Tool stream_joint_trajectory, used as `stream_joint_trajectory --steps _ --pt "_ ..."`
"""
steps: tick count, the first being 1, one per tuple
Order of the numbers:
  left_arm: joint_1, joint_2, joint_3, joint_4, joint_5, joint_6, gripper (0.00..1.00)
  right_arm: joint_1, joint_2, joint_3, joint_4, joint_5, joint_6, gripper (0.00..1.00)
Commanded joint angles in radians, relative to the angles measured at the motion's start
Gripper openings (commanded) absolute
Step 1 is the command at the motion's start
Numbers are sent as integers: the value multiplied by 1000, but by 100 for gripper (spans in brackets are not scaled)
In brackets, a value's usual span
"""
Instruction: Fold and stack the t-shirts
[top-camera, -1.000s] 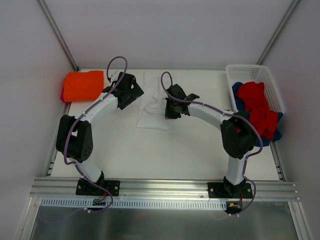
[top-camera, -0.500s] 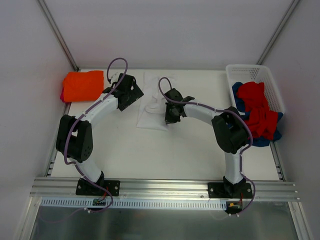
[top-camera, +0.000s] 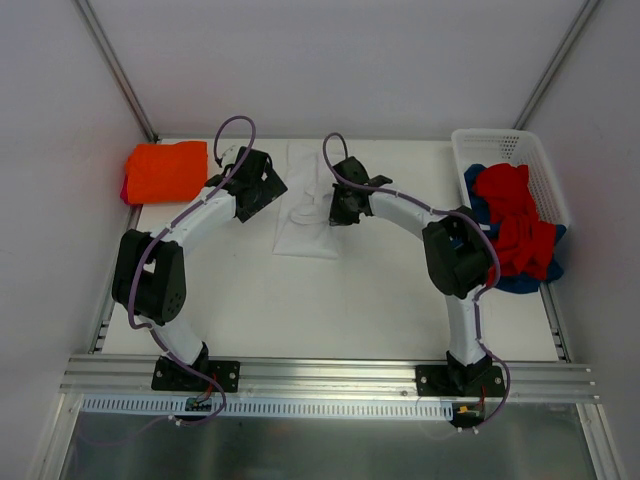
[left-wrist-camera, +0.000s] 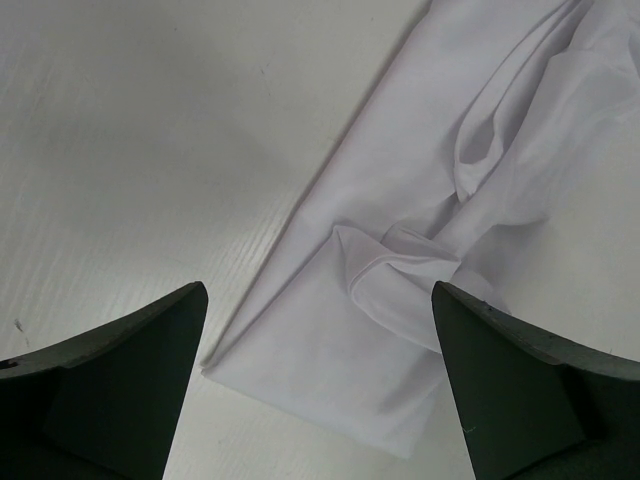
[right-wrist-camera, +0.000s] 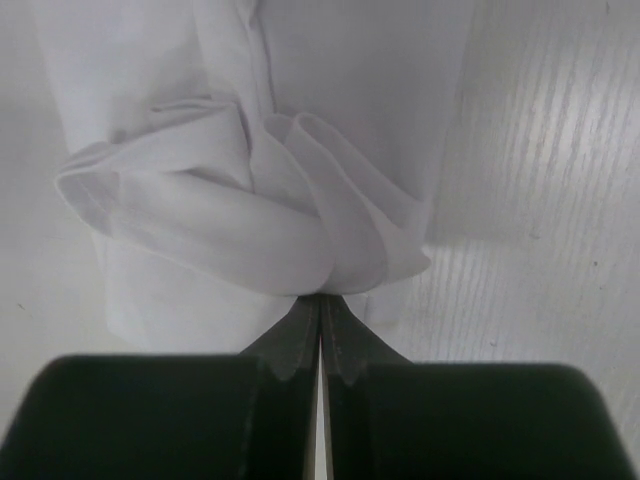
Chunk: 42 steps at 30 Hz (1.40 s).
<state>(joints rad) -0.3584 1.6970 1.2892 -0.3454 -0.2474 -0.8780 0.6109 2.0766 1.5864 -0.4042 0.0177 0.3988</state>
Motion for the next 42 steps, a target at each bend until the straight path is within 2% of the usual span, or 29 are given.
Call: stream_joint_trajectory --steps 1,18,21,22,23,24,25,27,32,36,38,42 --pt "3 7 12 5 -13 11 96 -19 14 90 -33 -36 -15 1" --pt "10 7 1 3 -16 20 96 -112 178 247 -42 -24 -35 1" --pt "10 -14 -10 3 -16 19 95 -135 165 259 -41 -24 -57 2" --pt "10 -26 -27 5 -23 17 95 -141 121 251 -39 -24 -63 7" --pt "10 -40 -39 5 -29 17 95 -142 90 215 -19 11 -87 25" --pt "10 -71 -51 5 -36 11 95 -142 54 192 -1 17 -101 48" --pt "10 -88 -83 6 -46 5 95 -142 -22 164 33 18 -116 82" --pt "10 -140 -144 12 -46 -18 95 -142 -100 101 45 45 -158 99" --pt "7 -221 -269 54 -9 -49 95 -142 -330 14 30 50 -207 99" --pt "-22 -241 -373 115 65 -67 95 -137 -459 -158 56 -7 -176 100" --pt "-50 -237 -412 150 94 -90 95 -137 -504 -317 126 -74 -132 100" --pt "-100 -215 -565 346 189 -134 95 -143 -563 -586 325 -217 -43 99"
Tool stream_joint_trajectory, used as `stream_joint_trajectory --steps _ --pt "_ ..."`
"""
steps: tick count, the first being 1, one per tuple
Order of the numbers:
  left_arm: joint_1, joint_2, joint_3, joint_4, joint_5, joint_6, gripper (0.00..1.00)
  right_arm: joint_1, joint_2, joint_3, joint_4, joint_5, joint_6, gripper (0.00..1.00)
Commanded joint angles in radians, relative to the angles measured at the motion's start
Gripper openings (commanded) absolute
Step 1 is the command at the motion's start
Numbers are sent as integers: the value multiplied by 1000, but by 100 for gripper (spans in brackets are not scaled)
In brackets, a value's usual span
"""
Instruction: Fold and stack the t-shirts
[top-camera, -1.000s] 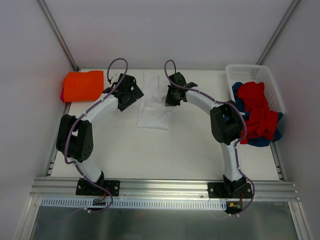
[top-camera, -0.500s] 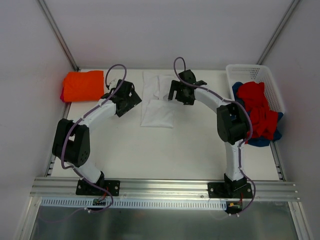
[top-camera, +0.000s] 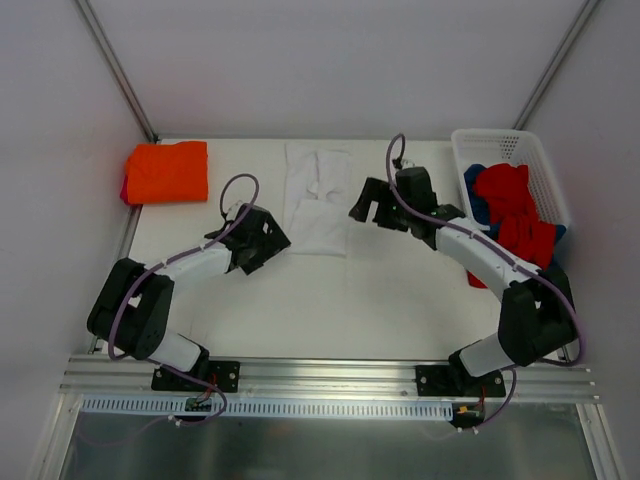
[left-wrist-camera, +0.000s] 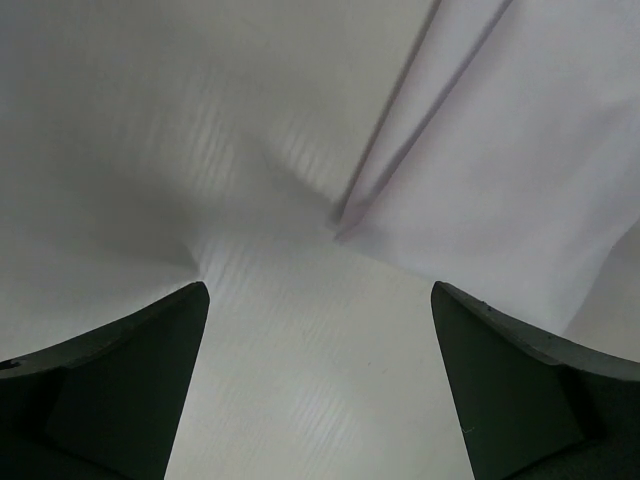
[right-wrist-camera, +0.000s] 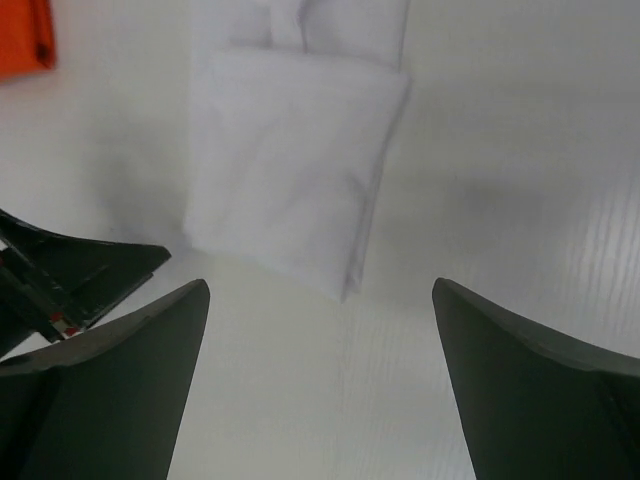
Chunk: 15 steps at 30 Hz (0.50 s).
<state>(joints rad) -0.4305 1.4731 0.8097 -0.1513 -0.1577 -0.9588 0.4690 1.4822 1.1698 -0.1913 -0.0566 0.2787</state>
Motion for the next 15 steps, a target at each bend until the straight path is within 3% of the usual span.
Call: stream_joint_trajectory --steps 1,4,7,15 --pt "-31 12 -110 262 116 -61 95 -6 41 -211 206 -182 95 98" --pt "-31 12 -185 411 145 -84 94 -15 105 -323 396 -319 178 95" --pt "-33 16 -196 441 141 -89 94 -13 157 -378 510 -370 232 95" --pt "-34 79 -173 440 109 -112 92 -15 292 -340 582 -410 284 92"
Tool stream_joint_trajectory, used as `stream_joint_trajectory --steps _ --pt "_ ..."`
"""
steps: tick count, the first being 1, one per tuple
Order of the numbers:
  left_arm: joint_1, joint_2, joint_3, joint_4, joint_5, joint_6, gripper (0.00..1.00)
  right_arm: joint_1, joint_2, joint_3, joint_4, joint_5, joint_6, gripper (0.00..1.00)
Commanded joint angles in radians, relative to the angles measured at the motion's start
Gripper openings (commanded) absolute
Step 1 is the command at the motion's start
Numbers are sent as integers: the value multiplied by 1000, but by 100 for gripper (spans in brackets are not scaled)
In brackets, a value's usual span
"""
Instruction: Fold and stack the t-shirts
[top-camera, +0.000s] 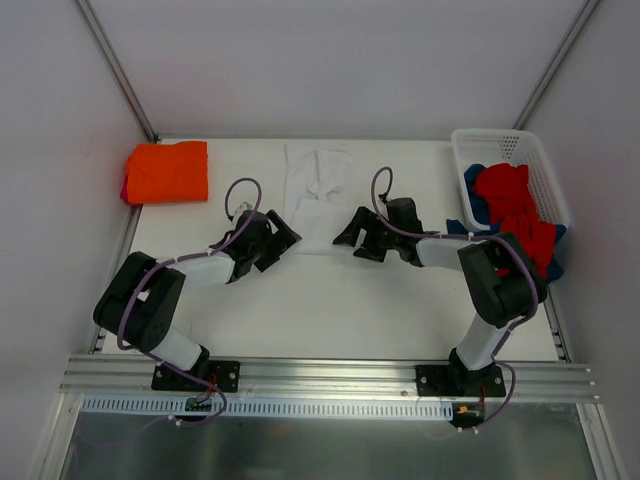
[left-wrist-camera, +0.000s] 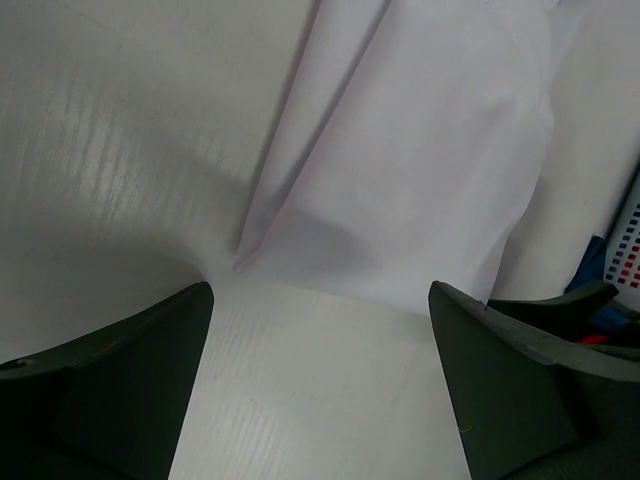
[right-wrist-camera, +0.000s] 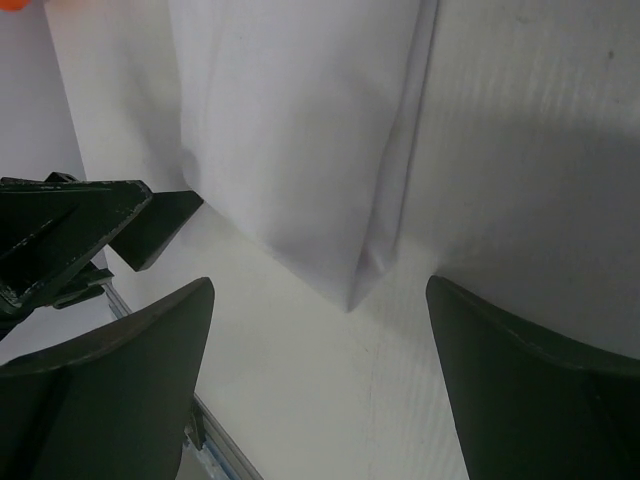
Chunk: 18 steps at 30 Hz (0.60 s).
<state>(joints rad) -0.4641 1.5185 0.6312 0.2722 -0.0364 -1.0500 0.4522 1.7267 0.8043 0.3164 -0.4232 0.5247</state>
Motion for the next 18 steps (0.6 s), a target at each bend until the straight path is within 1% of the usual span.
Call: stream_joint_trajectory --steps 1,5,6,8,9,10,11,12,13,14,15,16,17,18 --pt "-1 42 10 16 -14 -24 91 3 65 32 85 -48 44 91" --pt "1 94 41 15 -14 -34 89 2 134 61 108 -61 63 84" --pt "1 101 48 13 -17 -38 88 0 145 65 113 -63 66 73" --pt "-1 126 67 13 -19 -42 84 0 161 81 113 -68 69 56" --pt "-1 132 73 9 -16 -44 83 2 171 82 115 -69 70 37" --pt "-1 140 79 7 -16 -45 82 0 174 85 113 -69 72 28" --pt "1 149 90 5 -14 -47 79 0 175 84 115 -69 70 21" --pt "1 155 96 4 -14 -47 77 2 177 84 113 -69 70 11" --pt "1 158 101 -1 -14 -48 74 0 178 82 113 -68 69 6" --pt "-1 164 110 -5 -17 -50 65 2 180 82 112 -68 67 2" --pt "1 167 116 -13 -23 -50 60 0 182 81 110 -69 67 1" --pt "1 172 122 -30 -23 -50 55 0 183 79 110 -69 66 0" --pt "-1 180 139 -40 -25 -48 45 2 185 78 110 -71 67 1" --pt "1 183 146 -48 -25 -48 40 2 185 75 110 -71 67 0"
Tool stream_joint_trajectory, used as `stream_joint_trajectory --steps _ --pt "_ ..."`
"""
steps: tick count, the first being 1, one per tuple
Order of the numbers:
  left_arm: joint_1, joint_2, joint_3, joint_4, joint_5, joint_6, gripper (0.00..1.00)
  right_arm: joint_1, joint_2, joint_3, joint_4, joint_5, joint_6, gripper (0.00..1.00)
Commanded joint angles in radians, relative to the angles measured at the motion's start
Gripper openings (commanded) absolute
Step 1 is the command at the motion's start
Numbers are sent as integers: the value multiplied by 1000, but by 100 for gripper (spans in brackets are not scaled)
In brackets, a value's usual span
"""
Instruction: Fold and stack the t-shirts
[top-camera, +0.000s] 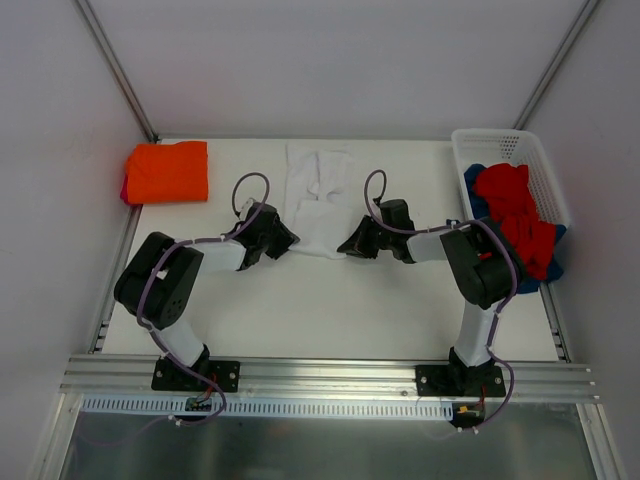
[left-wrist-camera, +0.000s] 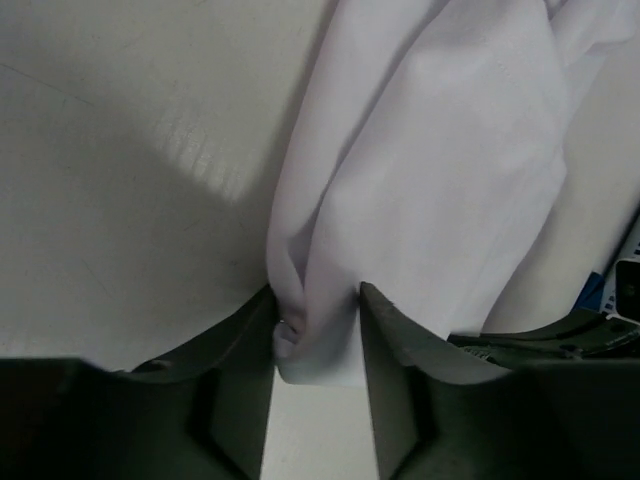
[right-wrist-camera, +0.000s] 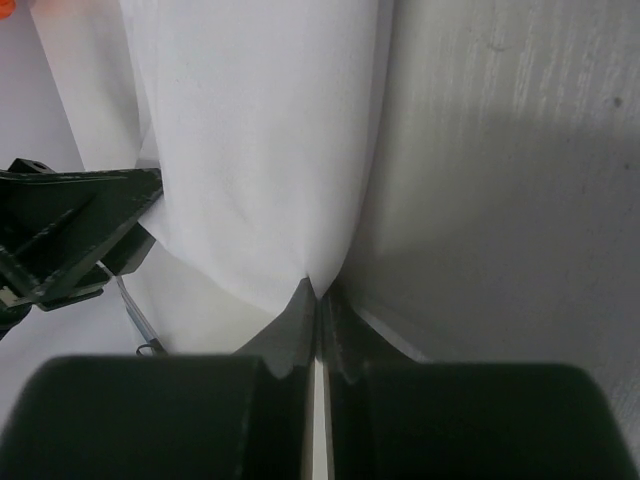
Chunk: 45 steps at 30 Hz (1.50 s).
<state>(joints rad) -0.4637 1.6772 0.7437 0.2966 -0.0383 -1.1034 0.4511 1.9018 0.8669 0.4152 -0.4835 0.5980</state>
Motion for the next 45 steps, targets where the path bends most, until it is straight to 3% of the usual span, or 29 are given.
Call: stream_joint_trajectory --steps 1,2,3,6,10,18,26,30,35,45 --pt "0 32 42 -92 -20 10 33 1 6 11 13 -10 -4 0" --pt "0 33 57 -105 -18 13 26 3 3 7 13 -12 -4 1" --pt "-1 33 63 -120 -18 13 12 1 -1 -2 13 -10 -3 1" --pt "-1 18 72 -174 -15 14 0 3 -47 -34 8 -3 2 1" --pt "-24 -83 66 -243 -38 49 0 15 -173 -74 -76 25 3 1" --pt "-78 -324 36 -410 3 33 0 81 -487 -16 -482 143 -49 1" --pt "-87 -433 88 -473 15 34 3 92 -541 116 -682 232 -84 0" --pt "-78 -369 187 -479 -11 94 5 81 -466 208 -723 269 -115 1" --pt "-38 -139 414 -484 31 192 4 34 -304 355 -739 261 -147 1" --pt "46 237 833 -504 141 246 4 -77 15 639 -767 177 -150 1"
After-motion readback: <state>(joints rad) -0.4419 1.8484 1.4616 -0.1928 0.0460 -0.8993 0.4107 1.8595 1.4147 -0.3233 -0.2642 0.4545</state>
